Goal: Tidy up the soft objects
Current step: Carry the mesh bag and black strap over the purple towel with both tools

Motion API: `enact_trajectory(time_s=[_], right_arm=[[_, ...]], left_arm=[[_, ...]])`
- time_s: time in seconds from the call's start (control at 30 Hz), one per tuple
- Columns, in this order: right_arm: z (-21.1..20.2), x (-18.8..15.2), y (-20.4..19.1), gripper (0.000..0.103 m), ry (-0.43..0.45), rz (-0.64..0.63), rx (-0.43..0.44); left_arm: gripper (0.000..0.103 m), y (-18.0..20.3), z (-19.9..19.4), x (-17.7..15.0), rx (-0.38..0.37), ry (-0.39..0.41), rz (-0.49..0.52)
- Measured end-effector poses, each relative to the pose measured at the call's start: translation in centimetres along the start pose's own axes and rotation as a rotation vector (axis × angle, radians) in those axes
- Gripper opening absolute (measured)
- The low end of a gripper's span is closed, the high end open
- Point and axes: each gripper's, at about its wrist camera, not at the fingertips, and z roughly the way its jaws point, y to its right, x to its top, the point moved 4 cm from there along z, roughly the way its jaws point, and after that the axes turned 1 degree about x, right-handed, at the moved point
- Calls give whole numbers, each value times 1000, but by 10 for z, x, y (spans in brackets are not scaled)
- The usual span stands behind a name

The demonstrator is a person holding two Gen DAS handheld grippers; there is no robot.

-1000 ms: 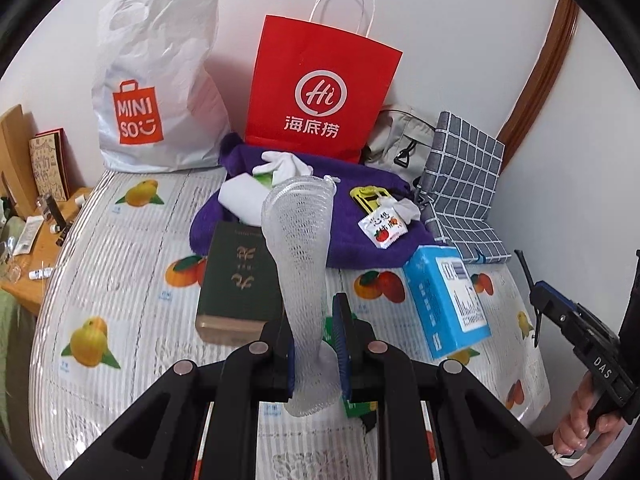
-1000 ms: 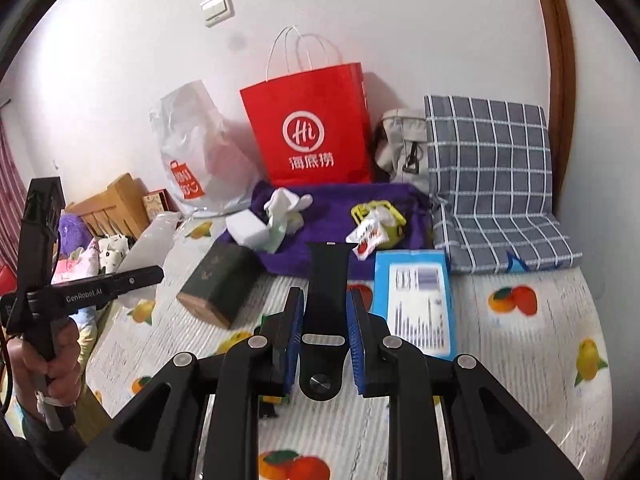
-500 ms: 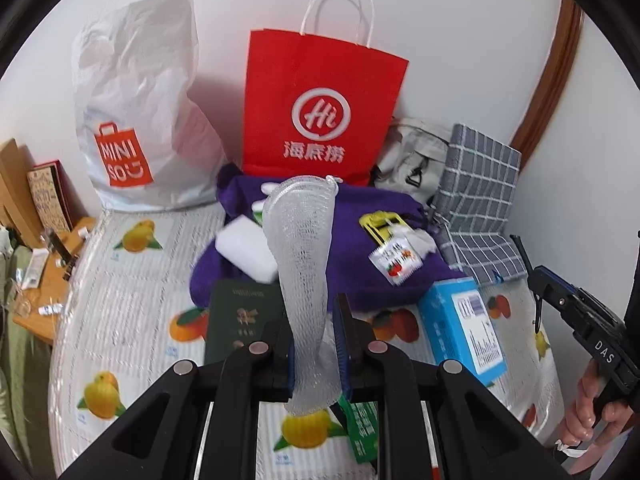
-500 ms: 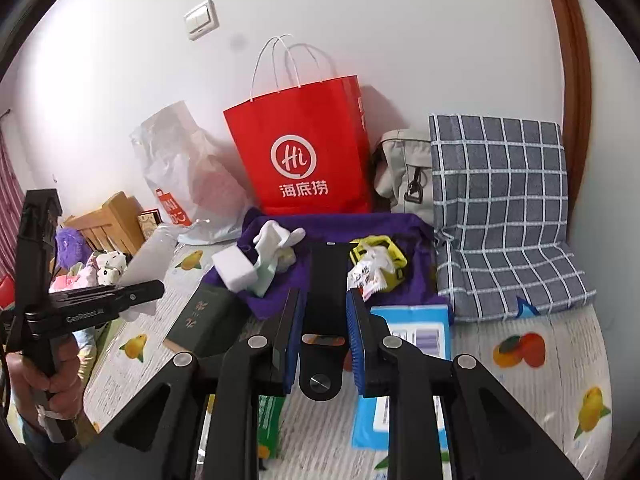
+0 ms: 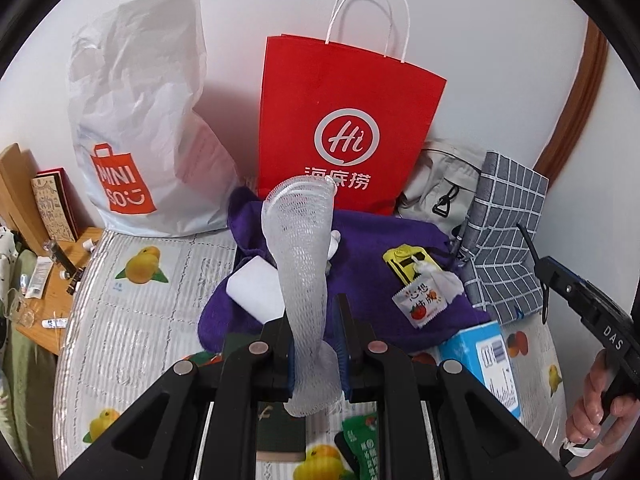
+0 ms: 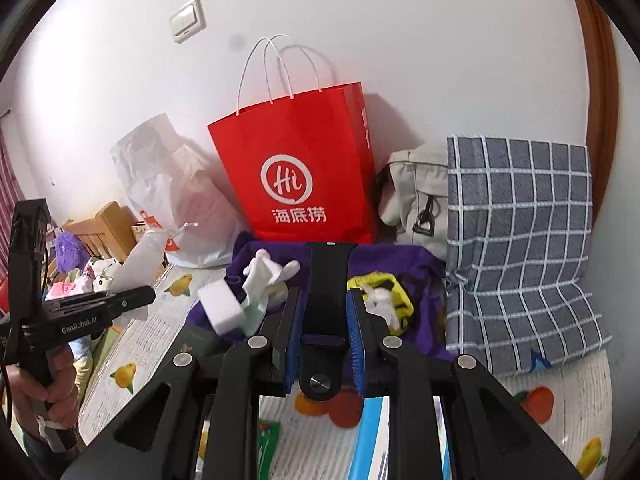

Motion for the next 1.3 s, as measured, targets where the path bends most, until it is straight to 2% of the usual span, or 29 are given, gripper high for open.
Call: enact_trajectory(time_s=[0.3, 0.43, 0.63, 0.77, 0.97, 1.17, 1.3], right_arm=[[28, 26, -2, 22, 21, 10, 32], [50, 30, 0, 22, -1, 15, 40], [82, 21, 9, 22, -62, 22, 36], [89, 20, 14, 22, -67, 6, 14], [110, 10, 20, 22, -125, -9, 2], [141, -8, 21, 22, -216, -7, 7], [159, -20, 17, 22, -264, -25, -9]], left_arm=[[15, 1, 31, 16, -11, -26, -11], [15, 2, 43, 21, -21, -40, -15], [15, 4, 67, 22, -44, -71, -24], [15, 11, 83, 26, -61, -96, -21], [16, 19, 103, 26, -74, -105, -12], [16, 20, 122, 24, -79, -153, 3], [16, 24, 139, 18, -129, -207, -2]])
